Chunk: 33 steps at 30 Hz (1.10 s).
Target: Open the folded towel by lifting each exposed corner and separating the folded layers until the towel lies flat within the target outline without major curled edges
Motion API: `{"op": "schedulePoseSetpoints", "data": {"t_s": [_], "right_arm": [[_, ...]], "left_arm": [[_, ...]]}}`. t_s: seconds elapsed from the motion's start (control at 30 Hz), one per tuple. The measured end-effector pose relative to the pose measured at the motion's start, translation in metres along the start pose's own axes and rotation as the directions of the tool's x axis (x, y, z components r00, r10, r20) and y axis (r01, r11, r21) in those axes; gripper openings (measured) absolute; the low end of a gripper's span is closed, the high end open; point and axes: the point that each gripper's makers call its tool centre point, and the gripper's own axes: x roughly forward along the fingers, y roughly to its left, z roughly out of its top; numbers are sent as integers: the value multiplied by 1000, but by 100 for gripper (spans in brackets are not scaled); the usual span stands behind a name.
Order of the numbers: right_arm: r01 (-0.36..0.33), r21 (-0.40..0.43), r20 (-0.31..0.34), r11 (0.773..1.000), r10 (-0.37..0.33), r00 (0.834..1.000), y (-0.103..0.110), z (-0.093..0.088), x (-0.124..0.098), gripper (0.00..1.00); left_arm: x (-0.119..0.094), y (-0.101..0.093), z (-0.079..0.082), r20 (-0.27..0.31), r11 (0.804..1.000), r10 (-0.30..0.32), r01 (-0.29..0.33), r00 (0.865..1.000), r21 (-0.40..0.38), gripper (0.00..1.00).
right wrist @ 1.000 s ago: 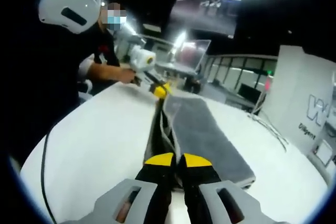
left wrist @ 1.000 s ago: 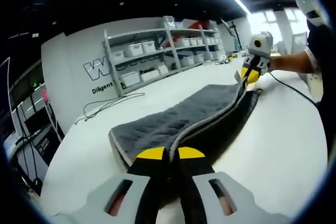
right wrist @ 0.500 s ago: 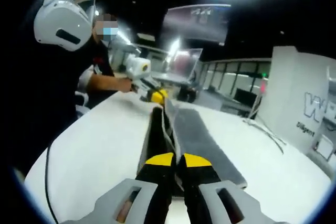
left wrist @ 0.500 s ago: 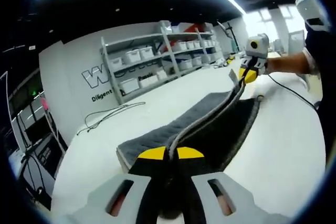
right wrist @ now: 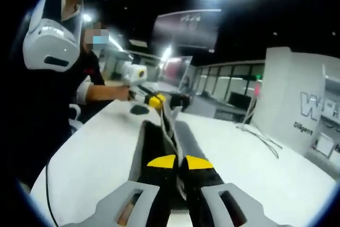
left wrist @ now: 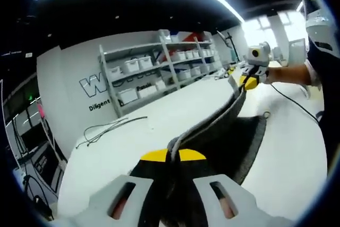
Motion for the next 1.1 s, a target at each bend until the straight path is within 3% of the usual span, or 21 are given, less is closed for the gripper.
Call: {"op": "schedulePoseSetpoints", "data": {"t_s": [0.63, 1.1], "right_arm": [[8, 4, 3, 1000, -8, 1000, -13, 21, 1, 1], [-1, 0, 0, 1000, 1, 1000, -22, 28, 1, 1]], "left_arm": [[5, 14, 16, 21, 996, -40, 41, 999, -76, 3], [12, 19, 25, 14, 997, -39, 40, 999, -59, 3]]}}
